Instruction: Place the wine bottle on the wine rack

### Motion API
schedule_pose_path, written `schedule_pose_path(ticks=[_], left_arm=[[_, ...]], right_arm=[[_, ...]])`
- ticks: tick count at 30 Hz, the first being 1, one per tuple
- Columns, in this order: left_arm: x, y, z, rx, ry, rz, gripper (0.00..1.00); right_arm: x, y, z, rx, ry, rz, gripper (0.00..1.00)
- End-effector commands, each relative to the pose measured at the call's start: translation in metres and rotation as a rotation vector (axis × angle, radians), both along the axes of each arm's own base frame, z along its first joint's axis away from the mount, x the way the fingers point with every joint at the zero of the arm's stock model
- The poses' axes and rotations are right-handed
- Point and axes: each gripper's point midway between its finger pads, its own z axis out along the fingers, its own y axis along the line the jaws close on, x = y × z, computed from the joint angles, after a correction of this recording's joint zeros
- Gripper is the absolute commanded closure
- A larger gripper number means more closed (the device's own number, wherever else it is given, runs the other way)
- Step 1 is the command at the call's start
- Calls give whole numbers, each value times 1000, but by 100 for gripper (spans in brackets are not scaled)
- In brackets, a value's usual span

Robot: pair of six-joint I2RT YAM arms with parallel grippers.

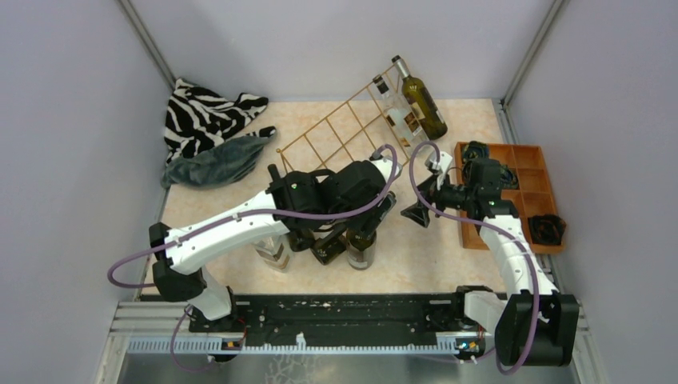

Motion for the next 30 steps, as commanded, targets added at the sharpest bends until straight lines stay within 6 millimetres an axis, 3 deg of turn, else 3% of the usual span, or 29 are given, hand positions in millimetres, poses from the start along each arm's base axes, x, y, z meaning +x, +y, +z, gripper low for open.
schedule_pose_path(ticks=[1, 10, 18, 24, 30], left_arm=[[-3, 2, 4, 17, 5, 5, 33], [-4, -2, -1, 41, 19, -10, 49], [-10, -14, 11, -29, 20, -67, 98], [-4, -28, 40, -161, -54, -112, 100], [8, -39, 58, -258, -77, -137, 100]], right_arm=[[2, 1, 10, 12, -59, 19, 4], [2, 1, 10, 12, -64, 20, 4], [0, 2, 12, 13, -69, 26, 4], [-2, 3, 15, 13, -78, 34, 4], [-1, 1, 26, 9, -88, 24, 4]])
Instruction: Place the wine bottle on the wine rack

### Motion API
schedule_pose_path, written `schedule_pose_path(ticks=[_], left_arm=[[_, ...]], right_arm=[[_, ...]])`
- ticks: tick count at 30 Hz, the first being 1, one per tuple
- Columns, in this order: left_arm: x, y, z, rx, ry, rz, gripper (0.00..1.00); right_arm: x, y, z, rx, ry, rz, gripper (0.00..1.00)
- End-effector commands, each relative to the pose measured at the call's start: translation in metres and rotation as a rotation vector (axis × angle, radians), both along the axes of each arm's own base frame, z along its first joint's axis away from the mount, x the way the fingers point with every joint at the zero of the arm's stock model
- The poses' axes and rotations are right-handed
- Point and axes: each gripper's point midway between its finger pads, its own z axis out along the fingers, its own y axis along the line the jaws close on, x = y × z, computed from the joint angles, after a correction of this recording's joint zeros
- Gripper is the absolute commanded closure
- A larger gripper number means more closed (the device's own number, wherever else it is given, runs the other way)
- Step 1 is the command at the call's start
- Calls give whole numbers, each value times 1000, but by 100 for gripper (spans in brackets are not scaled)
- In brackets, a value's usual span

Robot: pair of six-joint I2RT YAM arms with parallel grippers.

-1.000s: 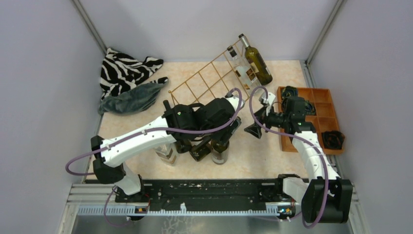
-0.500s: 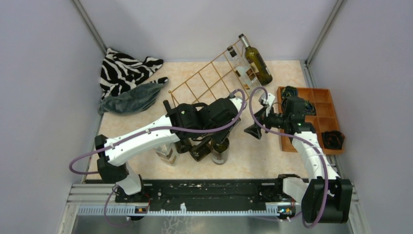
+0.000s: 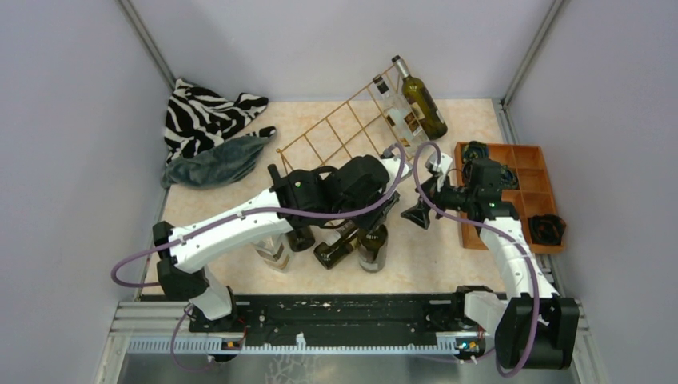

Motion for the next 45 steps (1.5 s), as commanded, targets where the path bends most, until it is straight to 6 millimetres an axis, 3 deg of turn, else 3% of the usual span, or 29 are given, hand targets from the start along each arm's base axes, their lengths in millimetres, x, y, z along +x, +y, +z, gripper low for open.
schedule_pose_path(ticks=[1, 26, 37, 45], left_arm=[[11, -18, 56, -230, -68, -42, 100], [39, -10, 40, -338, -25, -50, 100], [64, 1, 35, -424, 7, -74, 100], [76, -5, 34, -476, 26, -89, 100]], right_arm=[[4, -1, 29, 4, -88, 10, 4], [3, -2, 35, 19, -70, 8, 4], [-16, 3, 47, 5, -103, 118, 5], [-44, 23, 53, 90, -83, 285, 5]])
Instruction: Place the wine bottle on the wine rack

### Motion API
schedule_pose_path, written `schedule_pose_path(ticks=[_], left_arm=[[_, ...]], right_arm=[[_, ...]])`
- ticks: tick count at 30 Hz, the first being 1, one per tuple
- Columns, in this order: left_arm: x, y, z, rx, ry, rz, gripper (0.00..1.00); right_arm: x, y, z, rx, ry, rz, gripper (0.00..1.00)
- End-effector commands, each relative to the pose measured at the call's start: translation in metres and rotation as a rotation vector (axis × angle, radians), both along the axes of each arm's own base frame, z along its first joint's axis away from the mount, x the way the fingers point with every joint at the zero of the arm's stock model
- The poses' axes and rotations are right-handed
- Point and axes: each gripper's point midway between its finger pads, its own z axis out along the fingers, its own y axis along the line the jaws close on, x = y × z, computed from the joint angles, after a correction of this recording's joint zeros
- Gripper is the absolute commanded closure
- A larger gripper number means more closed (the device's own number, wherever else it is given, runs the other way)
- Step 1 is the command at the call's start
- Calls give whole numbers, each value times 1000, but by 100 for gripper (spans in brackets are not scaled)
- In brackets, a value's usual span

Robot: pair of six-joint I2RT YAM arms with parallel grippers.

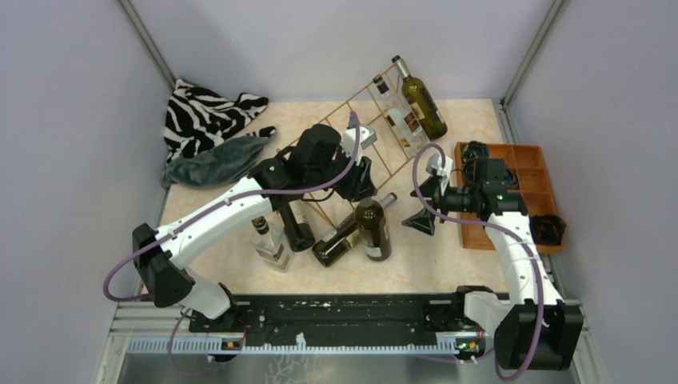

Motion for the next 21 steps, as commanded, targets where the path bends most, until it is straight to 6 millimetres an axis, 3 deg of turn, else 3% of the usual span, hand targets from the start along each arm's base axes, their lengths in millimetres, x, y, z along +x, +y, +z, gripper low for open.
schedule_pose_path(ticks=[1, 5, 11, 21], left_arm=[[5, -17, 36, -160, -40, -47, 100], [10, -22, 34, -187, -23, -48, 100], [17, -26, 29, -235, 8, -30, 100], [25, -33, 18, -290, 54, -6, 100]], right_arm=[[-14, 17, 21, 62, -57, 135, 5], [-18, 33, 17, 49, -48, 173, 5], [-6, 40, 16, 85, -5, 126, 5], [-8, 50, -16, 63, 44, 103, 4]])
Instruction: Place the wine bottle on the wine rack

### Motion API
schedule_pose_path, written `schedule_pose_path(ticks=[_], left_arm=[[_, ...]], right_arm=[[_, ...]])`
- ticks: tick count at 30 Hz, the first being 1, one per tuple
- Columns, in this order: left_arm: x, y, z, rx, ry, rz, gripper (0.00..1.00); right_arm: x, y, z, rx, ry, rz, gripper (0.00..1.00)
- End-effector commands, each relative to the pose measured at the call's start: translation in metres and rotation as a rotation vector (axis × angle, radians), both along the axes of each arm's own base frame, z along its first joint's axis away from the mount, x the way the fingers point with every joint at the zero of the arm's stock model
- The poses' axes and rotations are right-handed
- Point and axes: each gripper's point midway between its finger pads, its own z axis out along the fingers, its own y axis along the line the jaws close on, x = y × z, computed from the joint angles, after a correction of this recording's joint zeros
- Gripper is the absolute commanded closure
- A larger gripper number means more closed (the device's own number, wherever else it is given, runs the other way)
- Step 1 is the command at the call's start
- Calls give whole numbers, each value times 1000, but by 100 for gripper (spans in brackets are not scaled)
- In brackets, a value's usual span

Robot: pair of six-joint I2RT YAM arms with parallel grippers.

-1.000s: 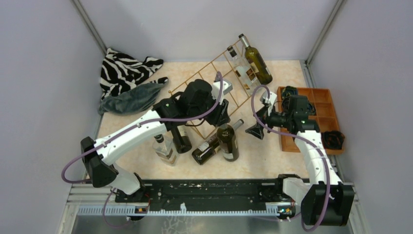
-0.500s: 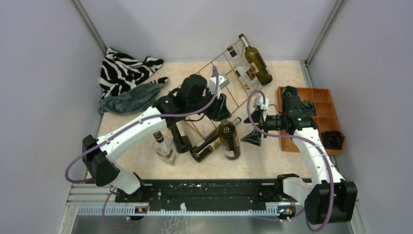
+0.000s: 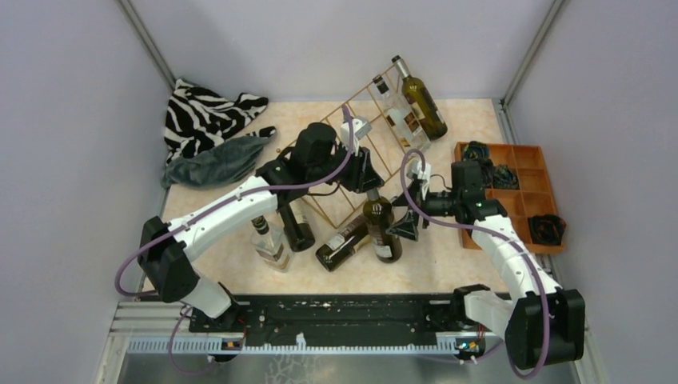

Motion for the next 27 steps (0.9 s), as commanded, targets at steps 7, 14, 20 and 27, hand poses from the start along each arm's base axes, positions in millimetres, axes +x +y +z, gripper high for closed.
schedule_pose_path(ticks=[7, 14, 20, 27], left_arm=[[3, -17, 19, -145, 7, -9, 100], [6, -18, 22, -196, 13, 20, 100], [6, -19, 24, -239, 35, 35, 100], [3, -22, 31, -311, 64, 34, 100]], right_arm=[[17, 13, -12, -23, -41, -44, 4], [16, 19, -14, 20, -5, -52, 4], [16, 21, -19, 22, 1, -50, 4], [12, 26, -17, 42, 2, -15, 4]])
